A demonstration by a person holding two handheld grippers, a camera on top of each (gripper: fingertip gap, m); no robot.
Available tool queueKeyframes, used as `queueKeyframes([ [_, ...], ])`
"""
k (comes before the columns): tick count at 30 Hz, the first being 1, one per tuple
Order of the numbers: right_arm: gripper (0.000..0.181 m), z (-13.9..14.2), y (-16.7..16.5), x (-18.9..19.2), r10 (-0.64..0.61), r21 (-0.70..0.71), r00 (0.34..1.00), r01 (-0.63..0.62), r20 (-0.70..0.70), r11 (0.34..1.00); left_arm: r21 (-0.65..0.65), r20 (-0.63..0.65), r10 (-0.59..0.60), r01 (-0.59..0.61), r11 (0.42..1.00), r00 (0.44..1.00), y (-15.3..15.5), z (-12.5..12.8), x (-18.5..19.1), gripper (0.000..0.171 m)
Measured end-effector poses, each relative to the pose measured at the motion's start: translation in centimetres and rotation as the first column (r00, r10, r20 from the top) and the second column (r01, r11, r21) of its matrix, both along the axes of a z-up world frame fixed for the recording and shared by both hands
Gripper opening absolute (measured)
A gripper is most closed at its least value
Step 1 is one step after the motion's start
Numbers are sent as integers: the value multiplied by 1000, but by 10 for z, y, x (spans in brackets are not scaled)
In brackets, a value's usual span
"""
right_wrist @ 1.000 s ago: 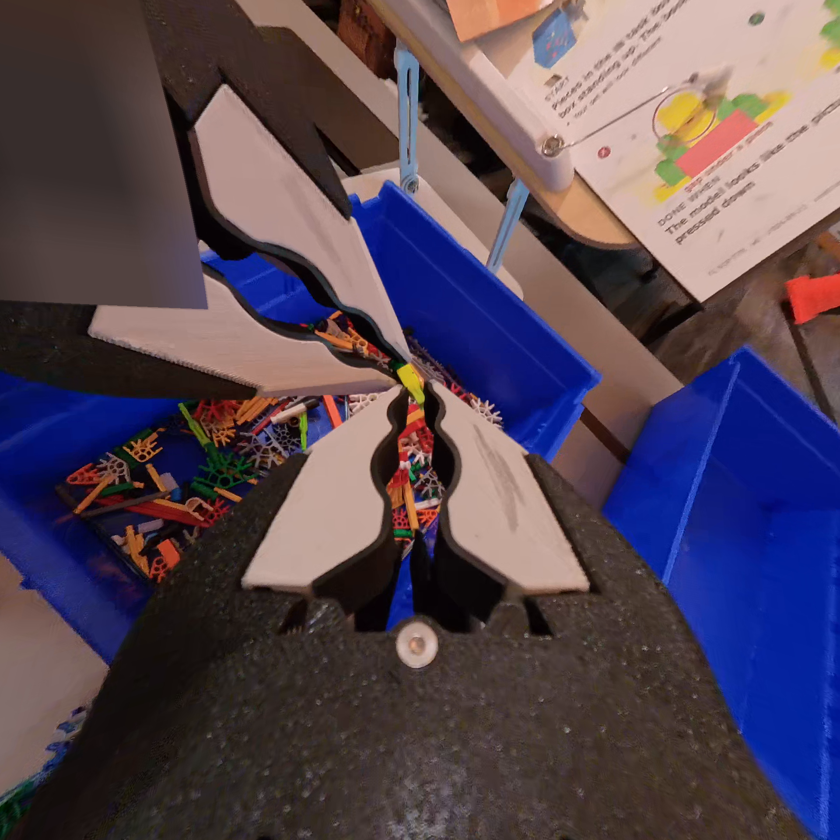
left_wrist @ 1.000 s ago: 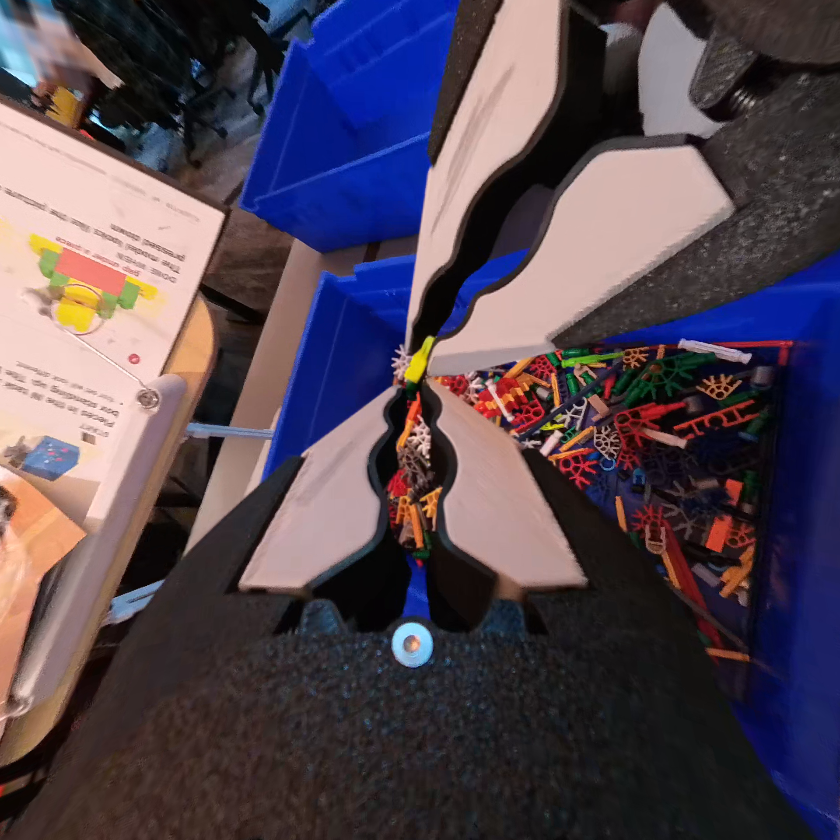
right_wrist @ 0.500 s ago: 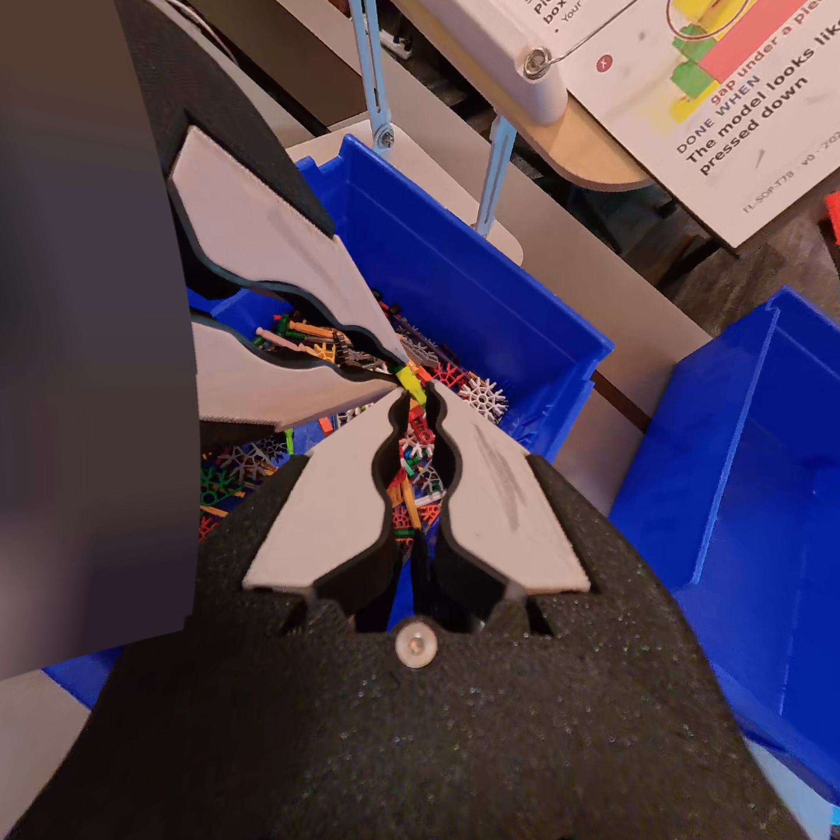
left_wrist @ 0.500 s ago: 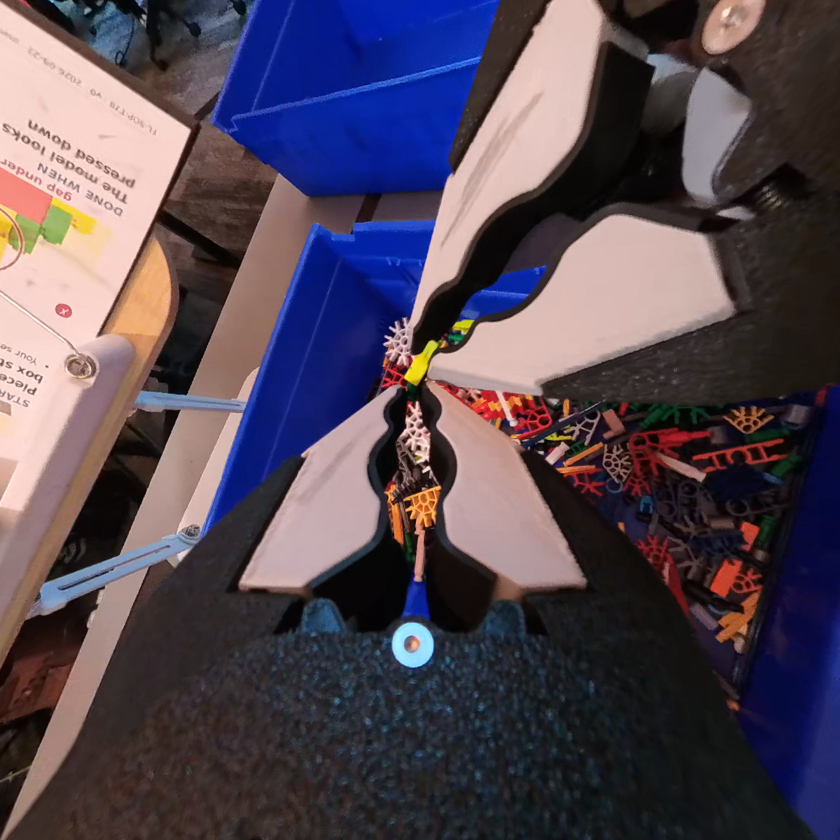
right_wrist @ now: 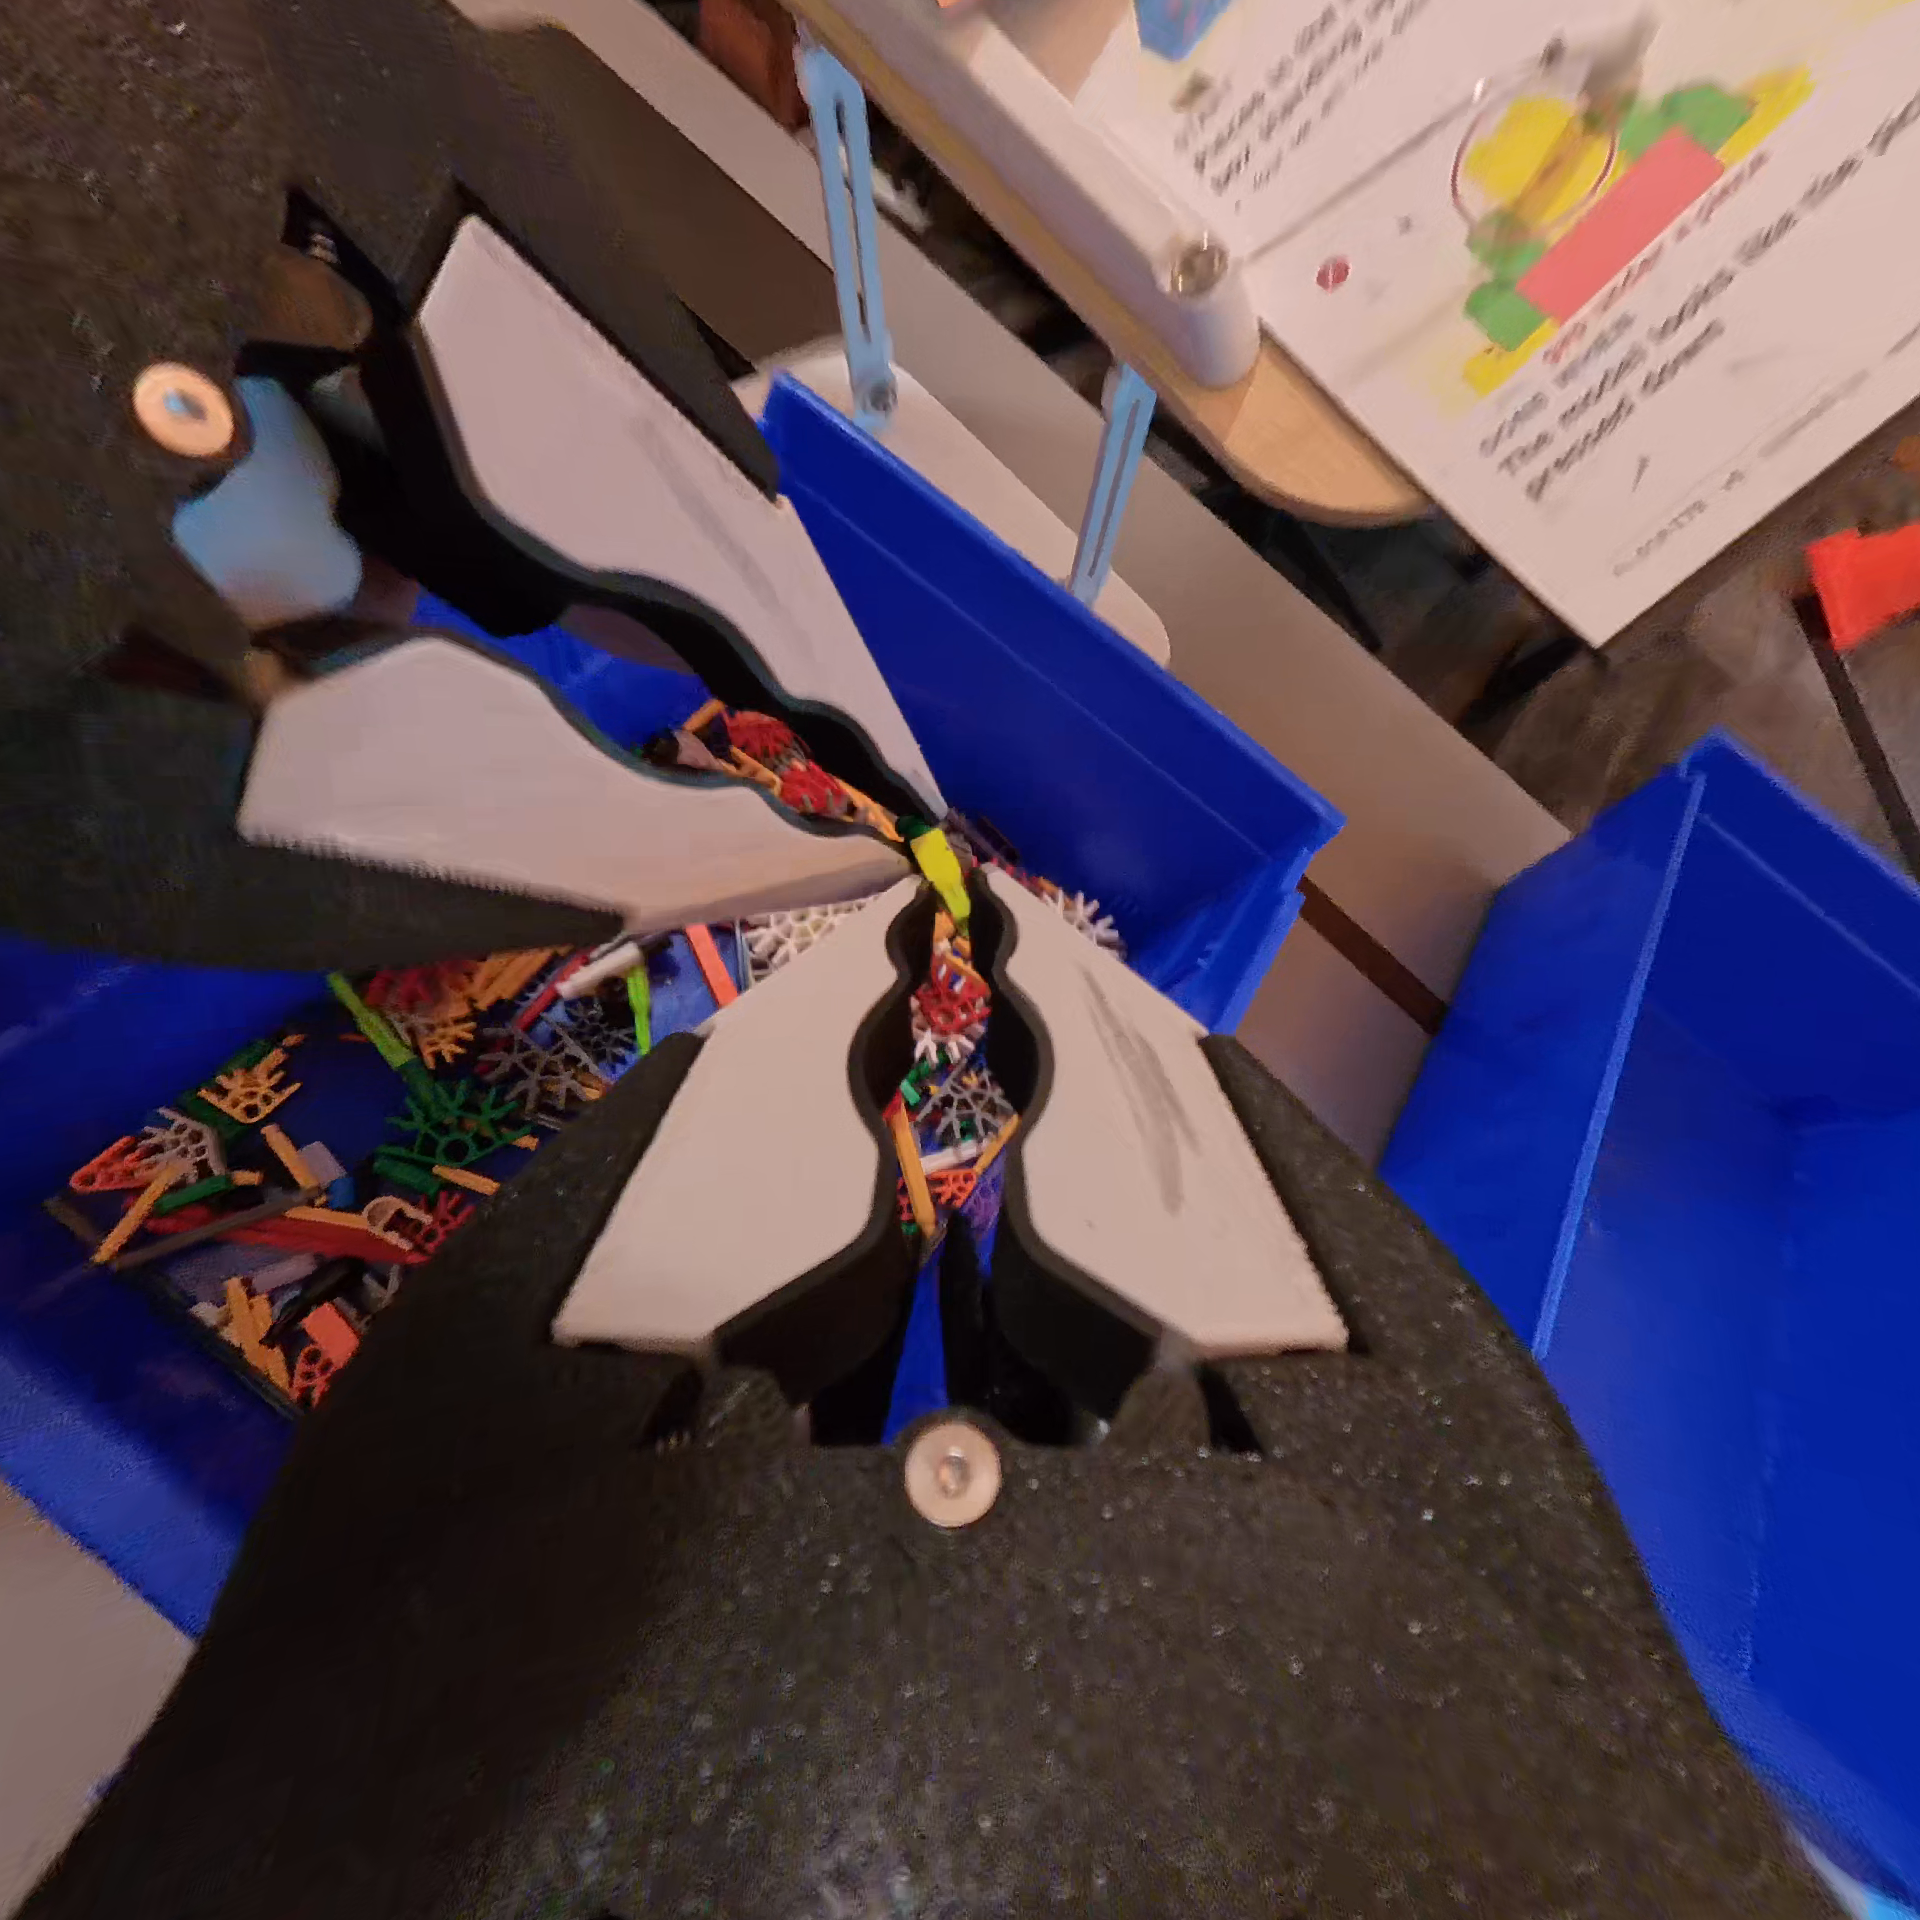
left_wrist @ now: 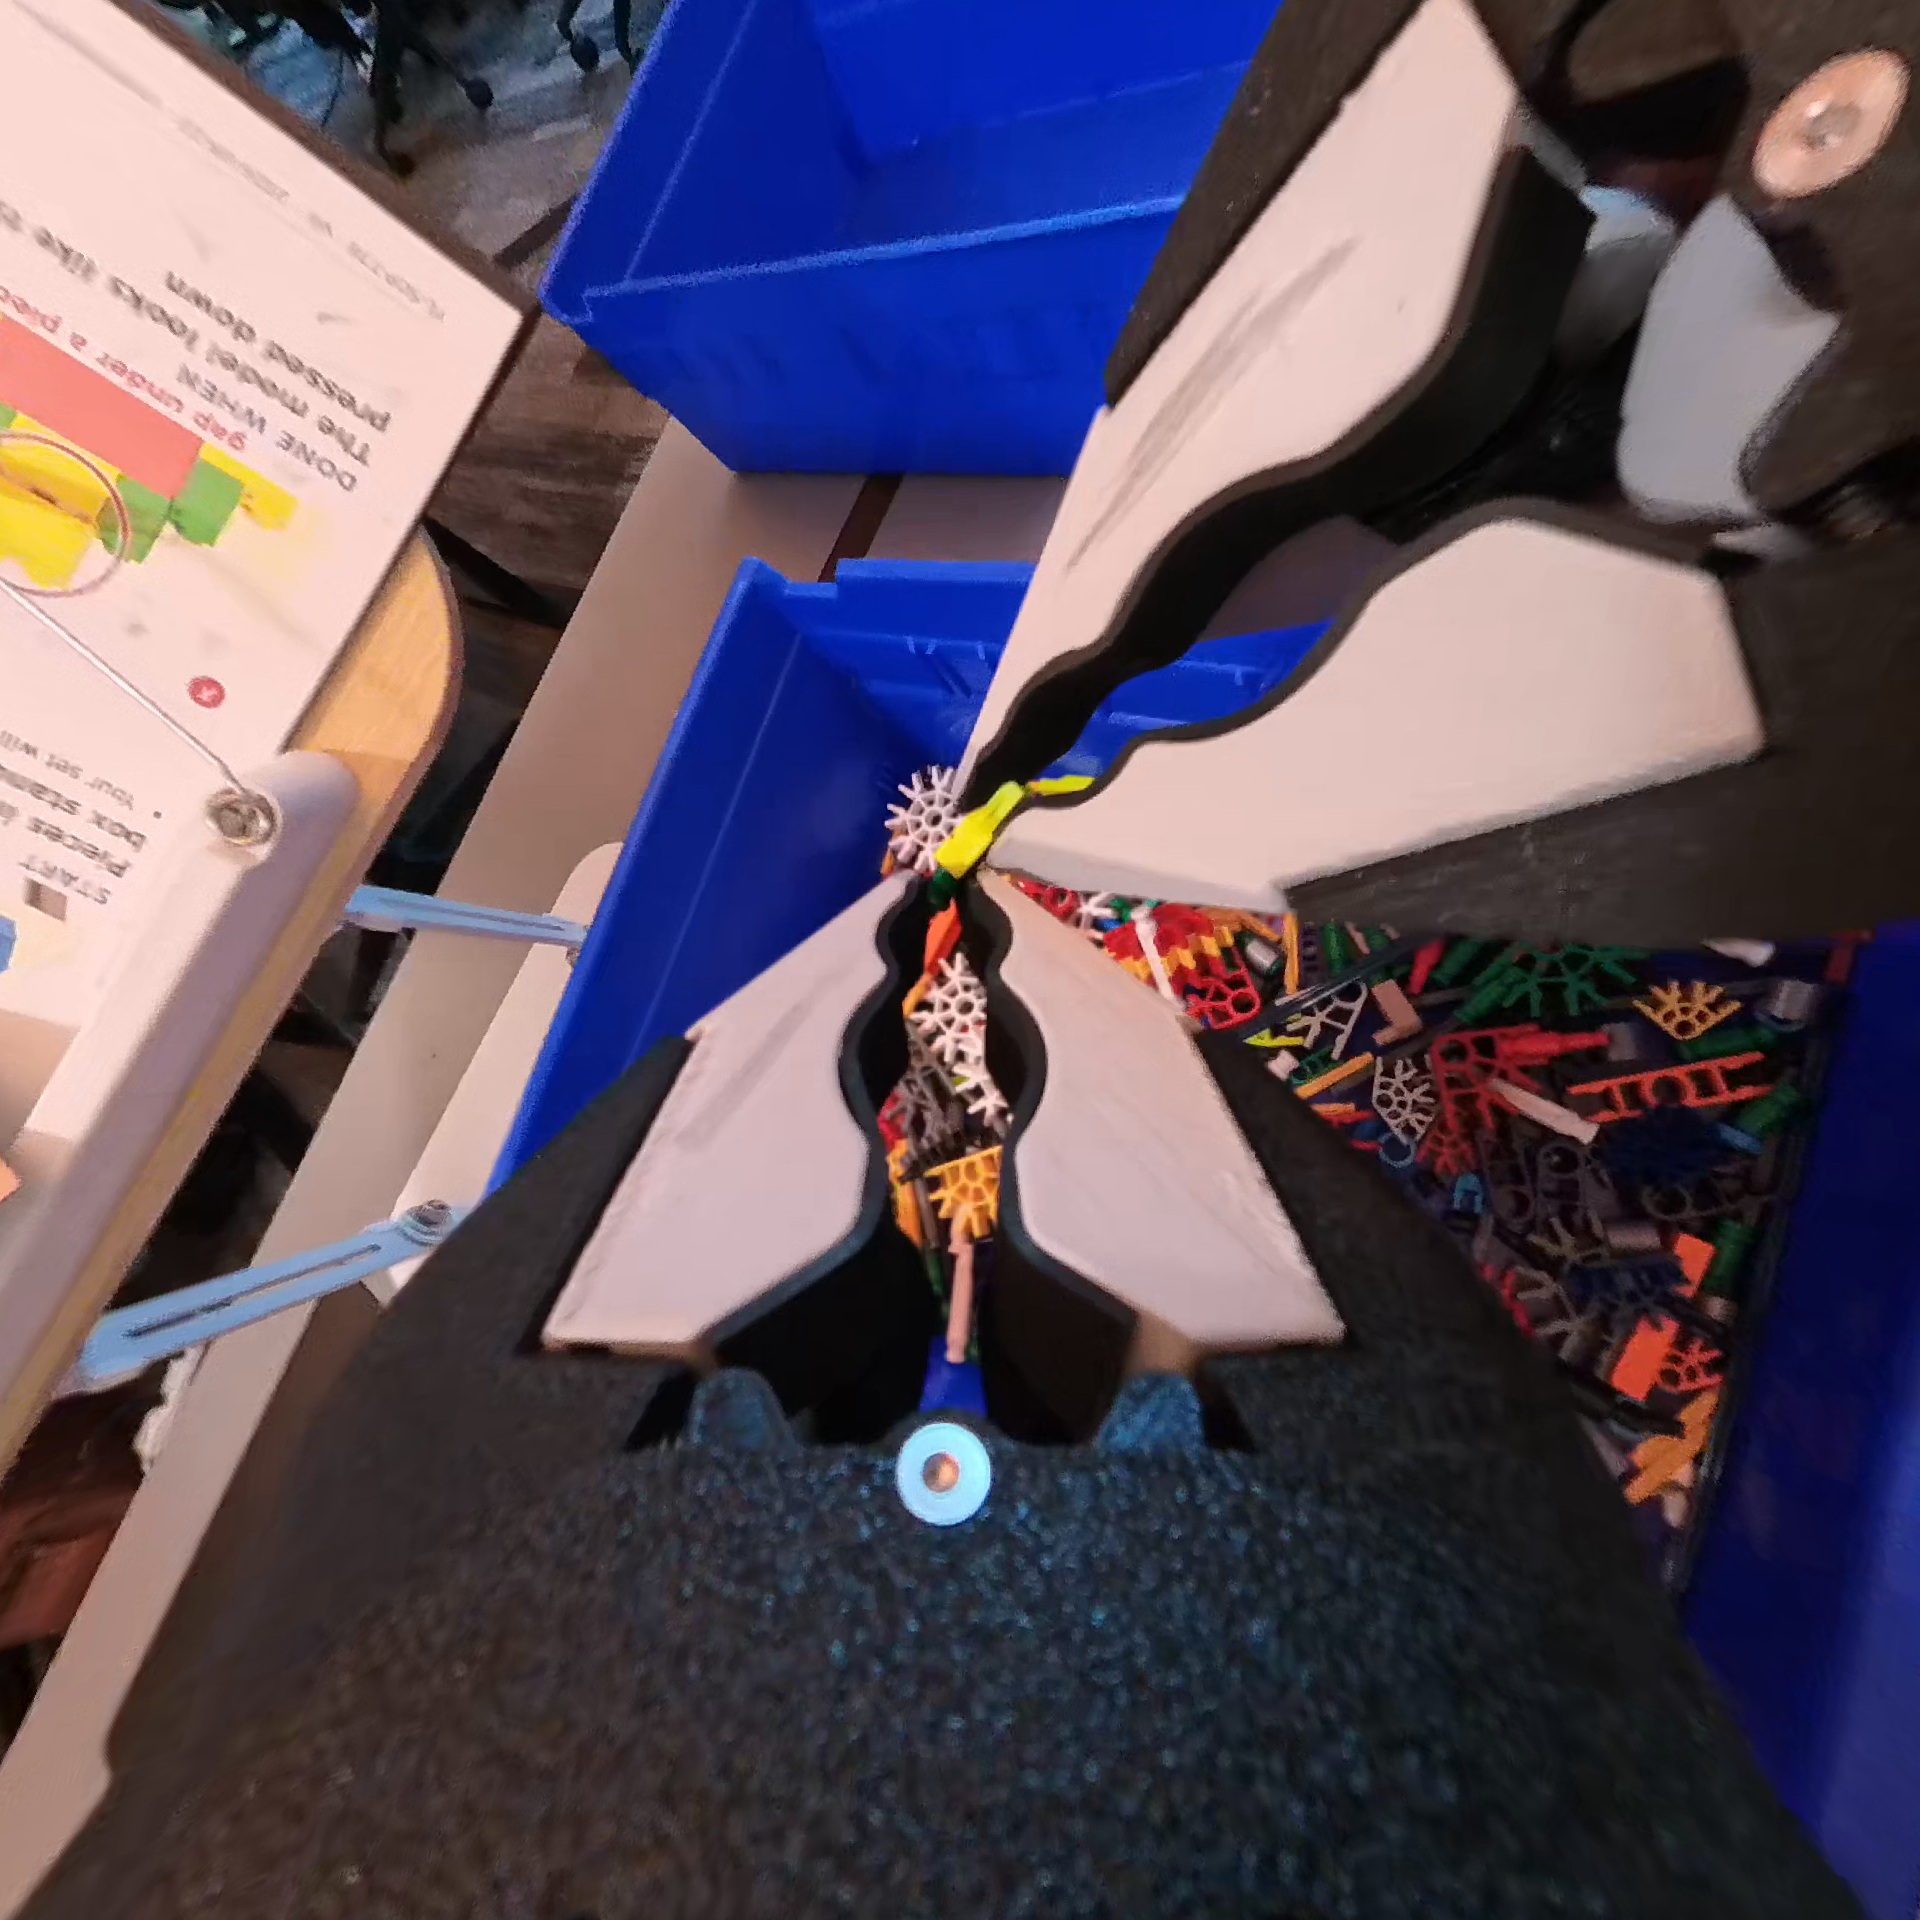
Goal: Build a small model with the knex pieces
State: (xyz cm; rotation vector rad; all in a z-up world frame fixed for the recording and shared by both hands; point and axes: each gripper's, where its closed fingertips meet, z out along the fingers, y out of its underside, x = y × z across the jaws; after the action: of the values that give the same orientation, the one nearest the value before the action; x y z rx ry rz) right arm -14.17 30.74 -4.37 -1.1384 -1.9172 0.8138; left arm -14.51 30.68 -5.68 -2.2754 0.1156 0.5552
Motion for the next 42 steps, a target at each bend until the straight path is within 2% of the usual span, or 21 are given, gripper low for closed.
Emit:
queueKeyframes([
  [3,4,16,-9,14,136,-93,991,-137,-9,986,8,5,-117,117,993,993,-7,17,12,4],
  [6,4,27,-21,31,299,-102,954,-298,0,949,17,27,-248,248,969,968,-18,32,29,4],
  [10,3,39,-27,47,417,-156,909,-412,-2,898,47,2,-362,362,931,932,-26,45,45,4],
  [14,3,51,-33,66,514,-261,857,-505,-39,823,150,65,-470,457,877,881,-29,60,66,4],
  [21,3,57,-45,96,640,-280,767,-627,-55,727,225,163,-622,585,779,766,-39,69,101,3],
  [24,3,60,-55,114,708,-322,702,-689,-76,649,254,189,-703,657,710,686,-47,70,118,3],
  [27,3,64,-63,130,759,-357,643,-735,-98,576,306,218,-783,721,622,582,-55,74,137,3],
  [36,4,81,-88,166,858,-459,469,-822,-210,337,443,243,-915,803,399,321,-82,92,174,4],
  [39,4,81,-89,167,860,-468,461,-823,-217,323,477,252,-930,802,360,268,-86,95,179,4],
  [40,4,80,-87,163,852,-466,479,-815,-209,344,478,258,-928,798,366,270,-85,94,178,4],
  [42,4,78,-82,153,827,-442,530,-797,-188,410,456,271,-906,786,418,325,-81,91,170,5],
])
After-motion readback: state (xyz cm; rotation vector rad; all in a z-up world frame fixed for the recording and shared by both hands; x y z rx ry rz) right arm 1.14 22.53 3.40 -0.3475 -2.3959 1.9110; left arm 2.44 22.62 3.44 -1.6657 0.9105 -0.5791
